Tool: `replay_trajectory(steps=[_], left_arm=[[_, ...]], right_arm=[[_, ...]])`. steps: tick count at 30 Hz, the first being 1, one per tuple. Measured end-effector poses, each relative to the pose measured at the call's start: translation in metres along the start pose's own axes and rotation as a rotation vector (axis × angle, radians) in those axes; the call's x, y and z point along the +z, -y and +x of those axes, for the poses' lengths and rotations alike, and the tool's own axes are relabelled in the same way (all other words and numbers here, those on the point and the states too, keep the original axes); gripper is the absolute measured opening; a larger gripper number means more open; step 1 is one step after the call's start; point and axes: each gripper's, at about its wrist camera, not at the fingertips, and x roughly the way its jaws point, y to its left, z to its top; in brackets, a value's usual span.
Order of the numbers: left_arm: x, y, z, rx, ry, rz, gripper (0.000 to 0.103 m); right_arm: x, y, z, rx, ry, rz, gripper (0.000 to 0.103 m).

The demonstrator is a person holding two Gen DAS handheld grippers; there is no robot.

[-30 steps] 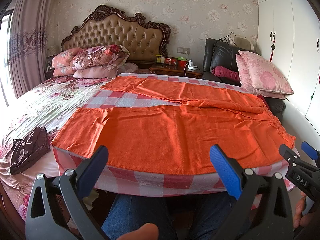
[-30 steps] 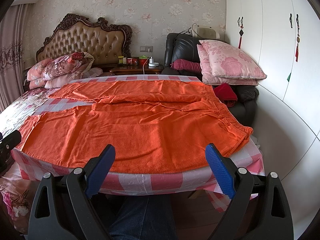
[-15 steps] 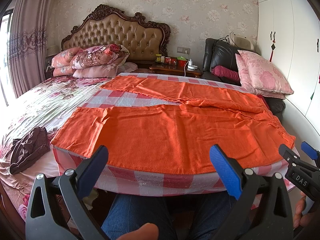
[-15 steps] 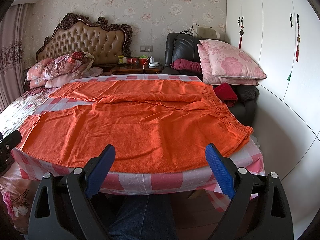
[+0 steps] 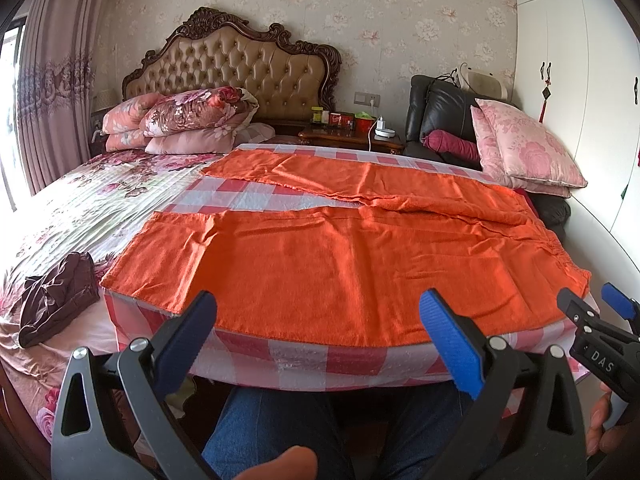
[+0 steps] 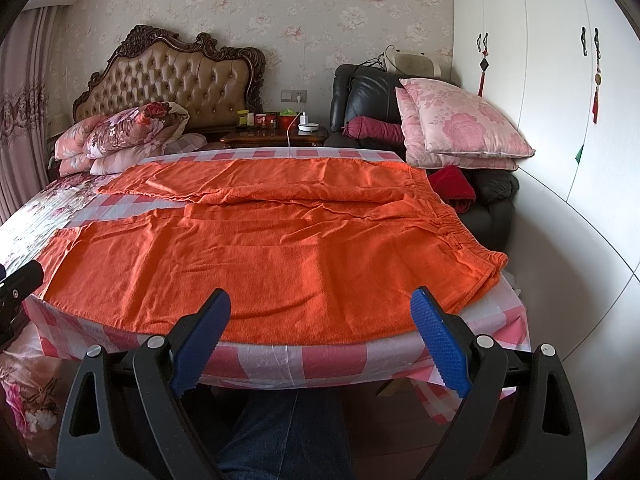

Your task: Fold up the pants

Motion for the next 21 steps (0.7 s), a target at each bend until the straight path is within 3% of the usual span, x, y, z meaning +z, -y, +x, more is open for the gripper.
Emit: replay_trajectory(steps=[9,16,21], left_arm=[[0.013,-0.014,0.016,-0.015,0.003,-0.017,0.101],[0.075,-0.044,0.056,0.026,-0.01,0.006,0.101],[0.124,-0.062,0.095,0.059,-0.098,0.014,0.101]], right_arm=[[0.008,0.018,0.016,0.01,-0.021,0.013,0.088],[0.062,0.072,0.051,-0.015,-0.04,0.048,0.088],[0.1,0.105,0.086,0.051,-0.143,0.102,0.089]])
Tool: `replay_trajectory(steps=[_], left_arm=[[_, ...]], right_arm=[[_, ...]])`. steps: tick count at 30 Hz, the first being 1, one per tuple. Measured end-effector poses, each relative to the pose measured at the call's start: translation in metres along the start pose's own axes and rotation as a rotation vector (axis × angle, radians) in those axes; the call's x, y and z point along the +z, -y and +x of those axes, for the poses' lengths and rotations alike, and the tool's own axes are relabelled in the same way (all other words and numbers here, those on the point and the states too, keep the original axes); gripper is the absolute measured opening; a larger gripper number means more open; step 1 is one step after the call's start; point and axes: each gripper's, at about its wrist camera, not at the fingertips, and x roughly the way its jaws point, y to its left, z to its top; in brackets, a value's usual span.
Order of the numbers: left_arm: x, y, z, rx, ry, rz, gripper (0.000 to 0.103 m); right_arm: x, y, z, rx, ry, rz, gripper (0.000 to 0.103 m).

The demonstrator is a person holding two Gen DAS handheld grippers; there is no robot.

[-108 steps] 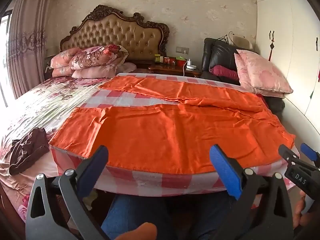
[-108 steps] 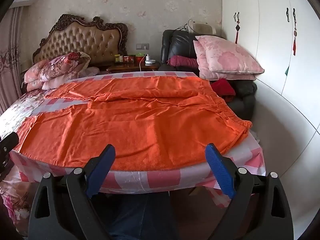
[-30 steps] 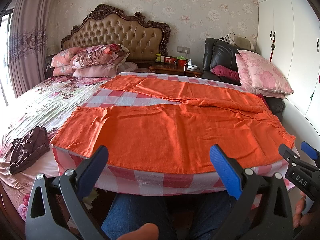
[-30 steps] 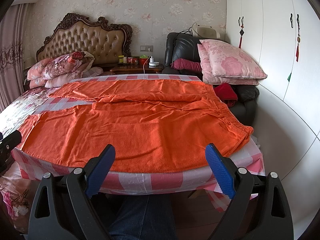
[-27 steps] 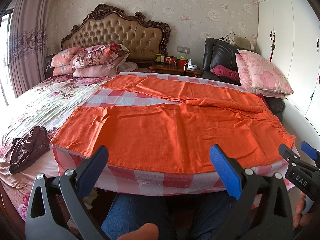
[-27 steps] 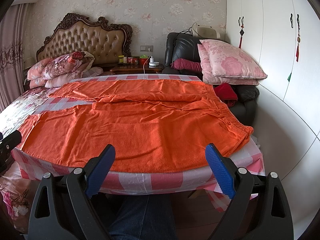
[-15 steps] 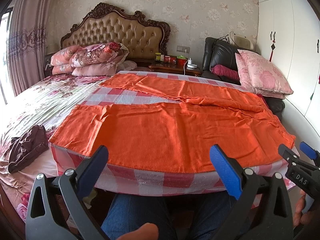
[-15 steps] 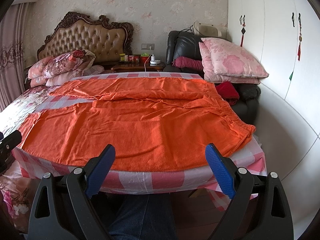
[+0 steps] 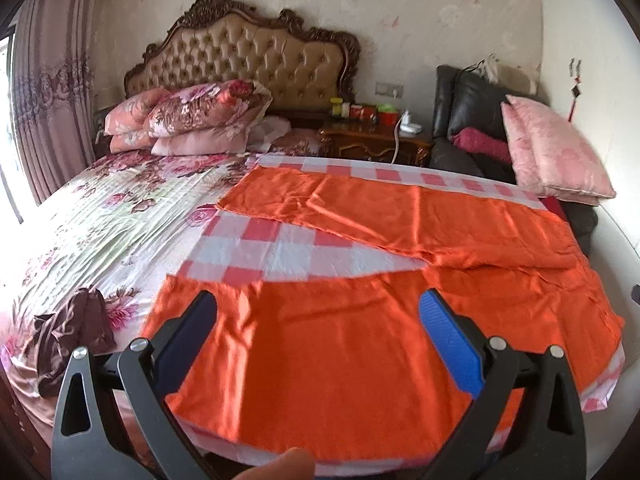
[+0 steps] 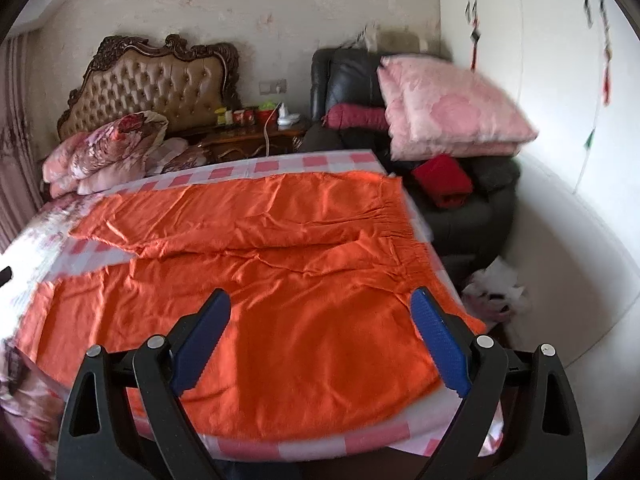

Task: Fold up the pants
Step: 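Lower both tools to the pants waistband and close both grippers on it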

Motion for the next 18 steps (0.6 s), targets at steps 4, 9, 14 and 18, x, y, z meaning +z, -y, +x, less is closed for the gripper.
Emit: replay_trajectory(steps=[4,9,14,18], left_arm=[[0.035,-0.01,0.028,-0.073,-0.106,0.006,0.101],[0.081,-0.025,0.085,-0.114,-0.236,0.043,0.101],[0.135,-0.057,0.179,-0.099,-0.378,0.089,0.101],[0.175,-0.086,0.258,-0.109,-0.475,0.094,0.101]], right_arm=[[0.037,0.014,0.031,0.097,-0.161,0.01,0.089],[0.087,0.029,0.07,0.061,-0.234,-0.062,0.089],[0.138,0.055,0.144,0.053,-0.353,-0.083,0.089],[0.165,0.068,0.212,0.042,-0.451,-0.124,0.089]])
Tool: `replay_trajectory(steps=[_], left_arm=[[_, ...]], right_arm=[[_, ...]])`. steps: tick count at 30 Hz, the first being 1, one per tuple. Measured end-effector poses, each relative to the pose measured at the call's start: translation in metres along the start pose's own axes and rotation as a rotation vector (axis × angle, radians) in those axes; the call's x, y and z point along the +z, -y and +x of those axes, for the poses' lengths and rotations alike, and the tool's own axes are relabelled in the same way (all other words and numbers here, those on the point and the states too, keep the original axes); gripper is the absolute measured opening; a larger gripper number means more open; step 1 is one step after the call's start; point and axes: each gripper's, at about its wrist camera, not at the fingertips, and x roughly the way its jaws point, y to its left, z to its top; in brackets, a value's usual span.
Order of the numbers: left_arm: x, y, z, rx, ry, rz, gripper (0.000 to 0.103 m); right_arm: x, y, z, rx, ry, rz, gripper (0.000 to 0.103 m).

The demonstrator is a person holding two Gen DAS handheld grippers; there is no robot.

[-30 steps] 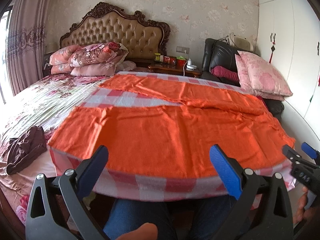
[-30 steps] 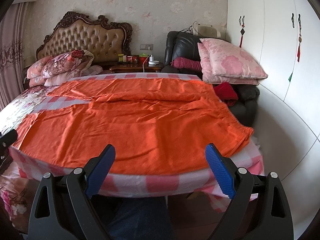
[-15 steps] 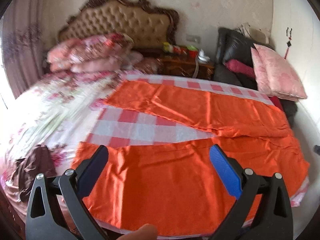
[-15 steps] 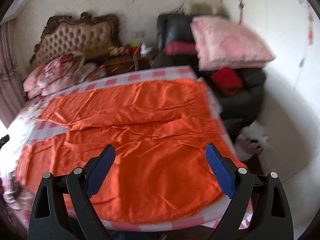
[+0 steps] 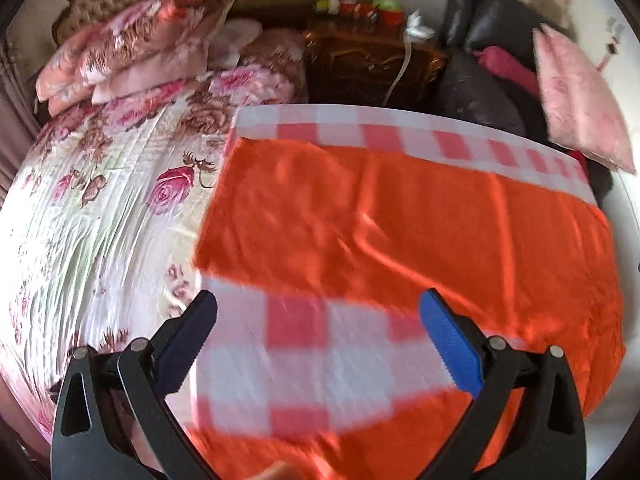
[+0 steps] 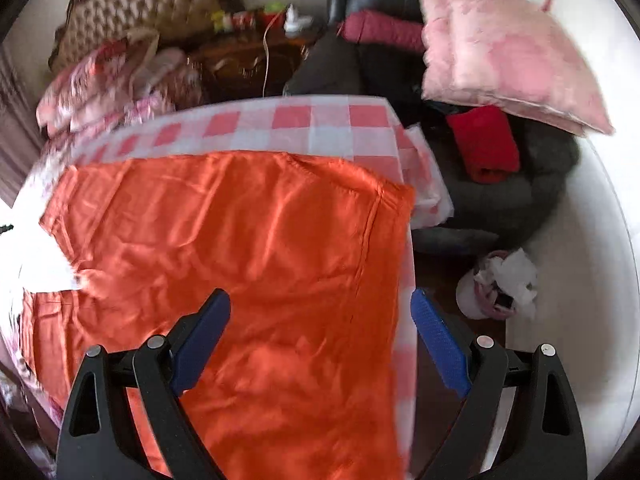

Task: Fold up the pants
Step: 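Lower both tools to the pants waistband and close both grippers on it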

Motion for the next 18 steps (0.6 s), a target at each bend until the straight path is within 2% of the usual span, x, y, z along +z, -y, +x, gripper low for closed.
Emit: replay_trajectory(steps=[4,10,11,13,17,18], left_arm=[[0.059,-0.04,0.044,-0.015,-0.092,-0.016,0.101],[0.12,-0.076,0.086,-0.003,-0.146,-0.025,0.099],[0.128,-0.079,0.093,-0.01,-0.154,-0.022,0.097],[0.142,-0.085,0.111,-0.022,-0.178,-0.015,0.087],[0.156,-0.09,0.145,-0.027,-0.221,0.016,0.075],[0.159,-0.09,0.151,-0.035,-0.23,0.025,0.073]], right_arm=[[0.04,0.014,0.047,0.039,-0.099,0.014,0.089],[0.078,0.021,0.096,-0.014,-0.188,-0.031,0.089],[0.081,0.021,0.101,-0.016,-0.2,-0.038,0.089],[0.086,0.023,0.11,-0.013,-0.219,-0.047,0.089],[0.089,0.022,0.122,0.006,-0.251,-0.075,0.088],[0.089,0.022,0.124,0.012,-0.256,-0.079,0.085]])
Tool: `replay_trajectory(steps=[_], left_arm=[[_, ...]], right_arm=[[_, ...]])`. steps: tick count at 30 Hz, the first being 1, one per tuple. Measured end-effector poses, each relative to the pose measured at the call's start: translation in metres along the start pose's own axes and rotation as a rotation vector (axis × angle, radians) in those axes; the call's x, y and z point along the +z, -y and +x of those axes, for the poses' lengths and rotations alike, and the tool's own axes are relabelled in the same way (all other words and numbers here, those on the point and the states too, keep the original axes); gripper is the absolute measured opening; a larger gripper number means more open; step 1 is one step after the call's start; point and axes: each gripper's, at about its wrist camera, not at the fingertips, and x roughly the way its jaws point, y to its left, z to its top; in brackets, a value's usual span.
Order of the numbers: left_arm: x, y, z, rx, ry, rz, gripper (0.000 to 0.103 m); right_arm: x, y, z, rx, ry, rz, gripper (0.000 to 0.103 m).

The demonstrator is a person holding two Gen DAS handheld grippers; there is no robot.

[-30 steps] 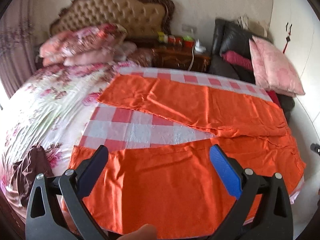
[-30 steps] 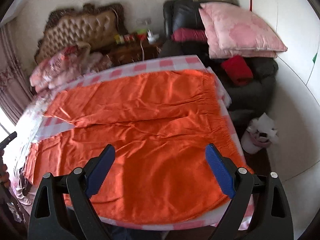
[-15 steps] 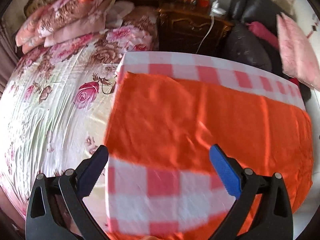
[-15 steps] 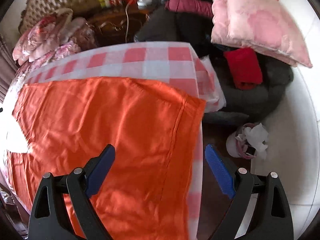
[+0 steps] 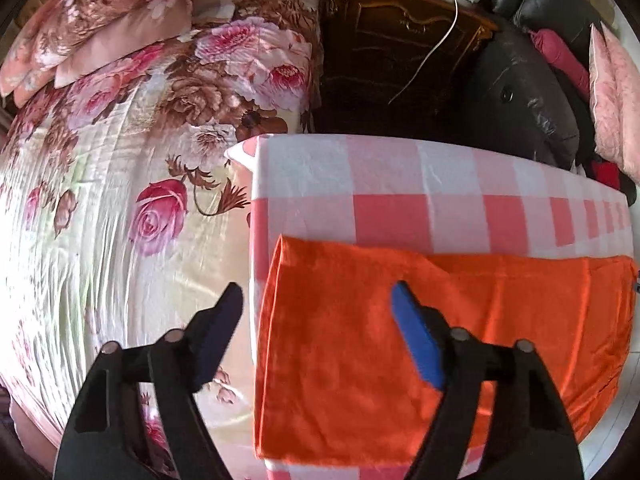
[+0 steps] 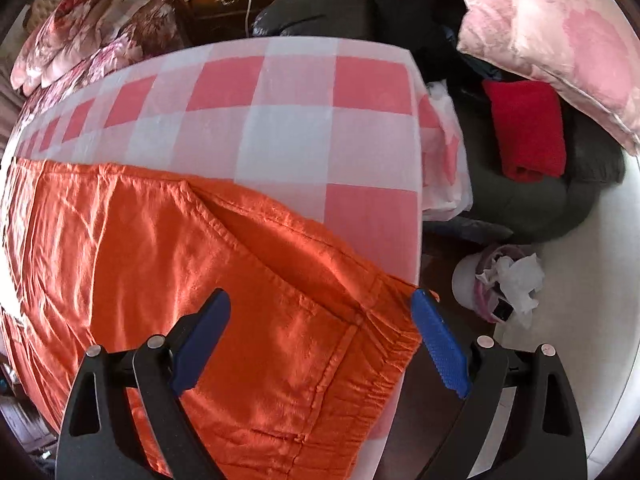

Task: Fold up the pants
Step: 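Lower both tools to the pants waistband and close both grippers on it, then lift the waistband with both grippers and fold it over toward the hems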

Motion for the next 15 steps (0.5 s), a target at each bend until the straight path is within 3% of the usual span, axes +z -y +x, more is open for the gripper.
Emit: replay_trajectory(steps=[3,4,6,9,12,15], left_arm=[[0.007,0.001,0.015,0.024,-0.022,0.031,0.07],[0.009,0.001,0.022,0.026,-0.036,0.034,0.062],[0.011,0.0,0.029,0.019,-0.051,0.043,0.053],[0.015,0.004,0.029,0.001,-0.046,0.084,0.032],[0.016,0.01,0.028,-0.011,-0.046,0.102,0.014],[0.02,0.012,0.014,-0.02,-0.005,0.092,0.012]], right_arm=[[0.004,-0.001,0.003,-0.013,-0.005,-0.022,0.075],[0.006,-0.001,0.004,-0.019,-0.002,-0.029,0.072],[0.008,-0.002,0.001,-0.033,0.007,-0.034,0.047],[0.007,-0.006,-0.006,-0.007,0.028,-0.048,0.021],[0.009,-0.008,-0.012,-0.013,0.065,-0.023,0.015],[0.015,-0.001,-0.026,0.006,0.125,0.034,0.014]])
